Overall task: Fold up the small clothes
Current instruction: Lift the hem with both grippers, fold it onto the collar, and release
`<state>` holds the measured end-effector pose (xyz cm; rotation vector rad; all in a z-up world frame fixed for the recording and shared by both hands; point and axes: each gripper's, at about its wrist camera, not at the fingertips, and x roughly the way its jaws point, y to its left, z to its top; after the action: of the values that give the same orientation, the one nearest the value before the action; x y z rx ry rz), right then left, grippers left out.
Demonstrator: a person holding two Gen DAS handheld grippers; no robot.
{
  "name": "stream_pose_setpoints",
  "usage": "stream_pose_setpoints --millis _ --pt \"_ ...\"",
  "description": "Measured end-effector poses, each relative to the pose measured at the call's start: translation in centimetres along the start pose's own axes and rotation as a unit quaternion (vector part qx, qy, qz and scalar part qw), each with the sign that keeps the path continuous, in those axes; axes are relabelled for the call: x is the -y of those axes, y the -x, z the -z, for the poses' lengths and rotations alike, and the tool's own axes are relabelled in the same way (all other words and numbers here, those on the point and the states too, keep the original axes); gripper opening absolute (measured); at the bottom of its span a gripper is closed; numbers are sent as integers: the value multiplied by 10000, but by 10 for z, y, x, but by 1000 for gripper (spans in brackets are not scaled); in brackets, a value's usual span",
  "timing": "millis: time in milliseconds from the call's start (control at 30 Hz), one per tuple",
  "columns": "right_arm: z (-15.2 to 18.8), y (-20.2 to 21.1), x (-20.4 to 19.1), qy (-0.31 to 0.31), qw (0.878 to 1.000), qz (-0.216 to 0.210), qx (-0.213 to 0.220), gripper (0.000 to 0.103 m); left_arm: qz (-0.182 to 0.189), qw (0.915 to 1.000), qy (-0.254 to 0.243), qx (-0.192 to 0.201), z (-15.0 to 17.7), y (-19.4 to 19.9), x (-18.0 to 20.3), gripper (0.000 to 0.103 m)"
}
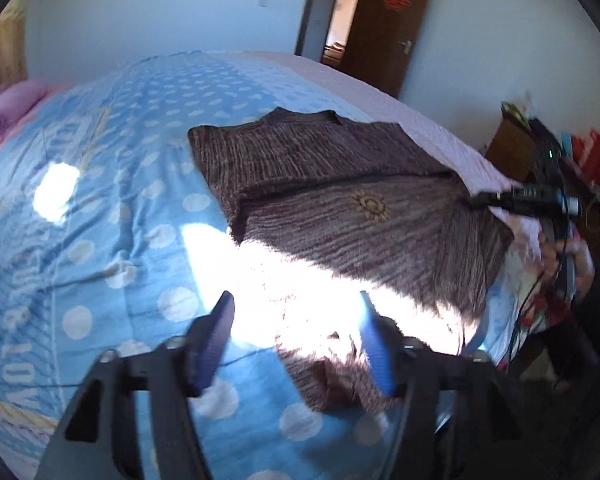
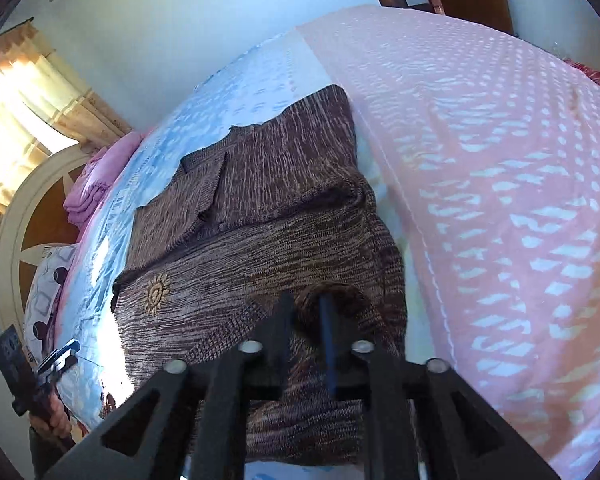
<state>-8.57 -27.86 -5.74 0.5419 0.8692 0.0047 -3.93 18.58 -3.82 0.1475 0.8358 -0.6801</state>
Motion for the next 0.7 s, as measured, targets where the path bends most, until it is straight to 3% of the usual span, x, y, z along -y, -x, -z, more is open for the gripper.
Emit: stream_pose_setpoints --millis 33,133,233,300,400,467,500,533,567,633,700 --pt "2 6 -1 22 9999 -47 142 49 -42 9994 -329 -10 5 4 5 77" --pt "7 25 -14 290 9985 -108 451 51 -327 9894 -1384 -281 22 7 22 77" --pt "10 38 -30 609 9964 -74 578 51 -638 9711 -2237 -544 39 -5 36 77" --pt "10 40 -38 711 9959 -38 561 51 -587 9606 -2630 -686 45 -16 47 77" --pt "8 42 -44 660 9964 -64 535 51 -292 9500 -3059 -557 45 -27 68 77" --pt "6 45 -46 621 9964 -91 562 51 -272 9392 -3392 -457 41 -36 80 77" --pt "6 47 -46 619 9964 -93 576 51 -264 9380 -3433 -411 35 -42 82 78" --pt "6 49 -46 614 9963 -91 592 51 -174 9435 -3284 -403 25 -47 78 78" --pt "7 51 -46 584 9963 -78 624 51 -37 9543 -2958 -431 13 -53 70 78" --pt "8 53 -44 509 9966 -89 649 51 171 9794 -1950 -484 -13 -66 44 74" --pt "9 52 -42 418 9970 -100 637 51 427 9940 -833 -568 -33 -79 11 71"
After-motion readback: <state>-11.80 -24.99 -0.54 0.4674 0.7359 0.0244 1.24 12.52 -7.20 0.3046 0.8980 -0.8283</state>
